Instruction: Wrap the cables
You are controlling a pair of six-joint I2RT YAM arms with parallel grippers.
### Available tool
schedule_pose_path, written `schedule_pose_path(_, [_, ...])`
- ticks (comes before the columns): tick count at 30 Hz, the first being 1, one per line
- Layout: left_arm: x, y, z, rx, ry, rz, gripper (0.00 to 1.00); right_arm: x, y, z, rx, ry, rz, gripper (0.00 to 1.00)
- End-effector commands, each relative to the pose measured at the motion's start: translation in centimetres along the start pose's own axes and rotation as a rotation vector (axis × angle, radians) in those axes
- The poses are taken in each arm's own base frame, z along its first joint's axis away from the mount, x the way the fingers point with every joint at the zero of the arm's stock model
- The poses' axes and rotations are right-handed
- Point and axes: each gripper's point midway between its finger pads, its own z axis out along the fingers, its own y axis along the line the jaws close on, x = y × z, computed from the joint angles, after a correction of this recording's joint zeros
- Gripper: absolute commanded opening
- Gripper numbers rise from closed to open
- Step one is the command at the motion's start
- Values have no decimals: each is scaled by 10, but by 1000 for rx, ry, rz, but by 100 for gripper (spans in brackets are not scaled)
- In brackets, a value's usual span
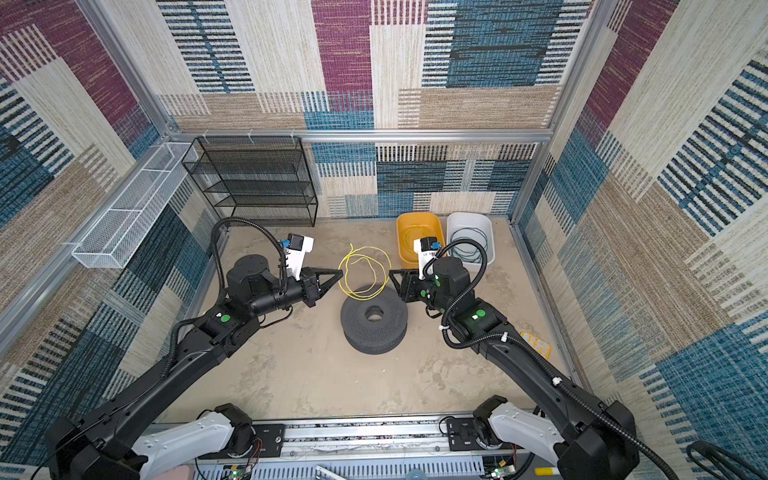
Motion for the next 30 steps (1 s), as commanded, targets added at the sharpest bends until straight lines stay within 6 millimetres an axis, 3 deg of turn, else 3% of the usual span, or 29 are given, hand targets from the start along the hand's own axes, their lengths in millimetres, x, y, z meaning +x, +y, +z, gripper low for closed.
schedule_pose_path(1, [4,-7,-5,26,17,23,0,-17,-3,0,24,-58,-26,41])
schedule_pose_path(8, [7,-10,-9,38,22,22,0,-14,11,18,-71,-7,-41,41])
schedule_pose_path(14, [8,-10,-9,41,22,24,0,-15,27,13,-154,-7,-53,41])
schedule_pose_path(22, [8,-15,-4,82,32,12,0,-11,18,34,-129,22,-56,37])
schedule_pose_path(30, [9,-11,-5,61,36,16,0,-24,24,31,-146,-28,-42,6])
